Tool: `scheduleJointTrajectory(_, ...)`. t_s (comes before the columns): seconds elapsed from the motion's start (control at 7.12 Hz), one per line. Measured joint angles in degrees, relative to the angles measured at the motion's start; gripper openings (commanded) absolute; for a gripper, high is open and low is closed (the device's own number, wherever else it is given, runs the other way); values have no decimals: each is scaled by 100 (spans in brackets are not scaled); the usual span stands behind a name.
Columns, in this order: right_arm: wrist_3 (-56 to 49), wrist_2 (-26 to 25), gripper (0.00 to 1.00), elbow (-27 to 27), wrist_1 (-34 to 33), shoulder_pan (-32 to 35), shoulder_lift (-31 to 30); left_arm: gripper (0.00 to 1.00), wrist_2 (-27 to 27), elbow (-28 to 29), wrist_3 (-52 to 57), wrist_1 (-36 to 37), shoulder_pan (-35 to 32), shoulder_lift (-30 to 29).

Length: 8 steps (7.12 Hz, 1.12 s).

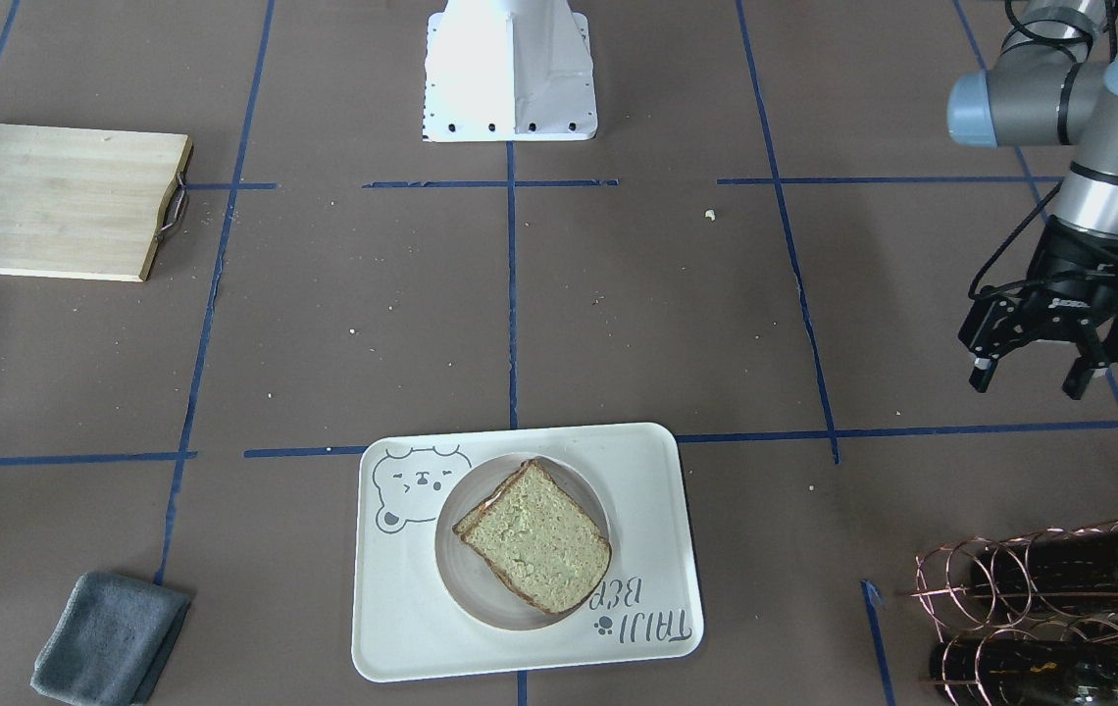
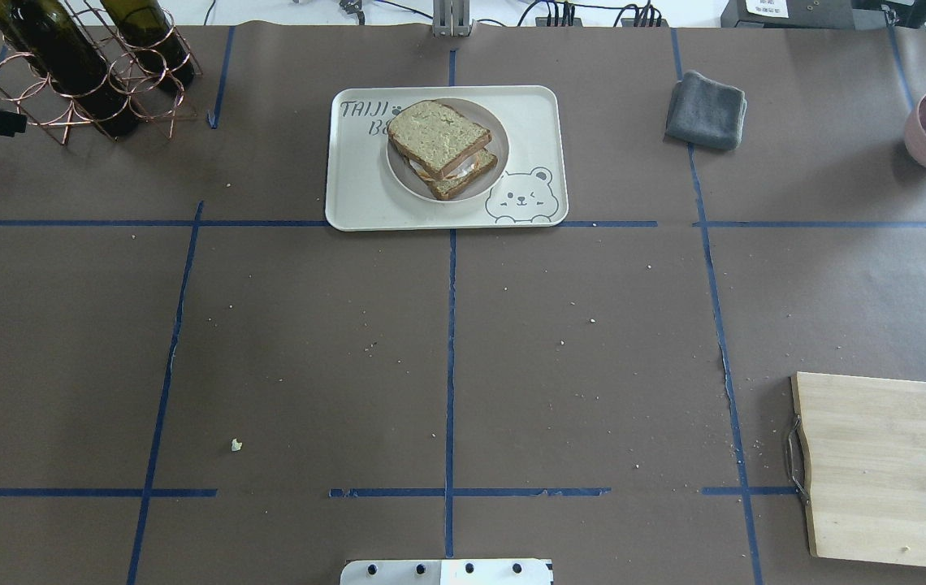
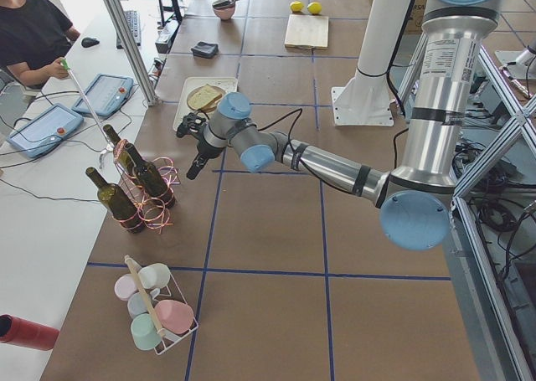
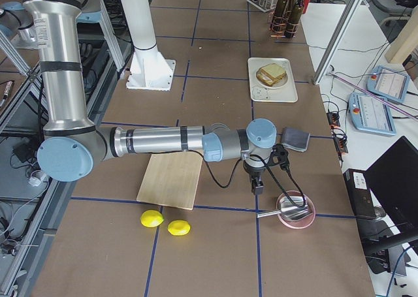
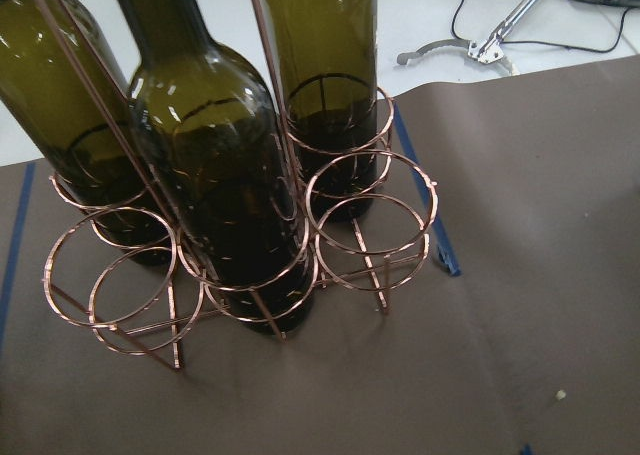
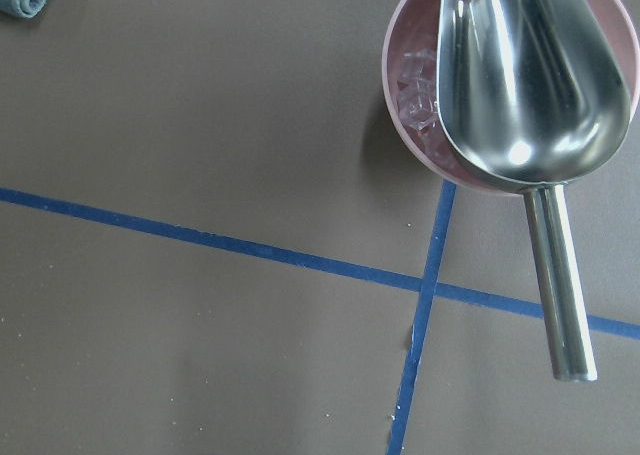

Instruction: Make sandwich and place on tray

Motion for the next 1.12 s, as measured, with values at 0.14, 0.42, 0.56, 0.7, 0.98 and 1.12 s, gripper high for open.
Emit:
scheduleJointTrajectory(0.14, -4, 0, 100, 2, 0, 9, 0, 100, -192, 1, 771, 365, -373, 1)
scheduleJointTrajectory(0.42, -6, 5, 100, 8, 0, 14, 0, 100, -675, -3, 2193, 1026, -1051, 104)
scheduleJointTrajectory(0.56, -7, 6, 100, 6, 0, 15, 1, 100, -946, -2, 2480, 1065, -1263, 282)
scheduleJointTrajectory(0.7, -7, 3, 100, 2, 0, 15, 3, 100, -1080, 60, 2576, 971, -1347, 381)
scheduleJointTrajectory(0.98, -7, 2, 100, -6, 0, 16, -1, 100, -1122, 339, 2635, 800, -1378, 562)
scheduleJointTrajectory(1.12, -9, -7, 100, 5, 6, 16, -3, 100, -1121, 462, 2652, 787, -1386, 620)
